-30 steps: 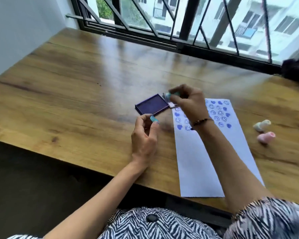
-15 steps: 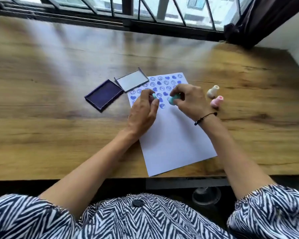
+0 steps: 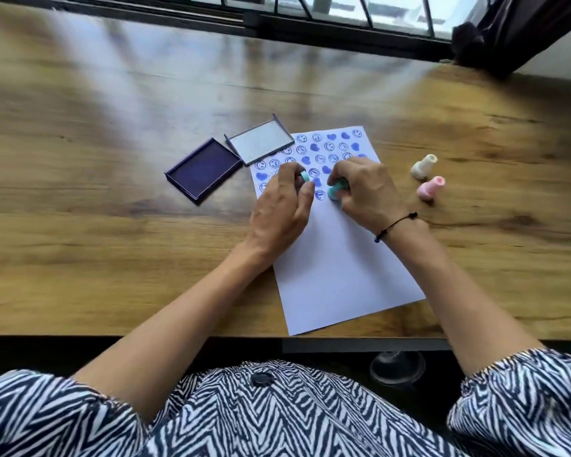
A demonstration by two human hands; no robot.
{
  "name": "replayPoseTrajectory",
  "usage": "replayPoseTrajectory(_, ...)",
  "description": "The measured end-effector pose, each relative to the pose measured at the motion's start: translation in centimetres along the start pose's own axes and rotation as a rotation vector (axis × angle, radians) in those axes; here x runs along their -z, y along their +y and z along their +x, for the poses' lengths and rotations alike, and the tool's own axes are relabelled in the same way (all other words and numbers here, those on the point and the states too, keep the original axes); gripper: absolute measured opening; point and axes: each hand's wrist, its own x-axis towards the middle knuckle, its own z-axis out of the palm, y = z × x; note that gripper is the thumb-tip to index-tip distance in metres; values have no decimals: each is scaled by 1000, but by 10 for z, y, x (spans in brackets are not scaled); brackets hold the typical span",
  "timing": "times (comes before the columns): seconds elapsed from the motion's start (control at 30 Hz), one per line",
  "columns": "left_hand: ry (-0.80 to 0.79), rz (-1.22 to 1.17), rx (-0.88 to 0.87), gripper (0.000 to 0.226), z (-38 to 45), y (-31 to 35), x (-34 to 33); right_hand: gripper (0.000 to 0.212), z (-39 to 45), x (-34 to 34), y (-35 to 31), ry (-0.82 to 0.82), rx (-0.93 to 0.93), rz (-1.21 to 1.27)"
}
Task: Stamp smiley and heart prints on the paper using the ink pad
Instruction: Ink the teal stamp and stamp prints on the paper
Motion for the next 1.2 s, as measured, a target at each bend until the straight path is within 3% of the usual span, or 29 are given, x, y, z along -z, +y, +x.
replayPoseTrajectory(0.43, 8, -10, -4, 29, 1, 2, 0, 13, 1, -1, -3, -59, 90, -114)
replayPoseTrajectory(0.57, 21, 0, -19, 27, -1, 2, 0, 14, 4, 8, -2, -164, 113, -156)
replayPoseTrajectory(0.63, 17, 2, -24, 26, -2, 2, 0, 15, 5, 19, 0, -112, 81, -4)
replayPoseTrajectory(0.73, -1, -16, -3, 26, -2, 3, 1, 14, 3, 49, 4, 153, -32, 232)
replayPoseTrajectory(0.8, -10, -57, 14, 25, -1, 5, 3, 17, -2, 66, 7, 224, -91, 321)
replayPoseTrajectory(0.93, 38, -124, 11, 26, -2, 10, 11, 24, -14, 65, 4, 167, -162, 435)
replayPoseTrajectory(1.2, -75, -321, 50, 25, -13, 20, 20, 26, -30, 46, -13, 99, -225, 778)
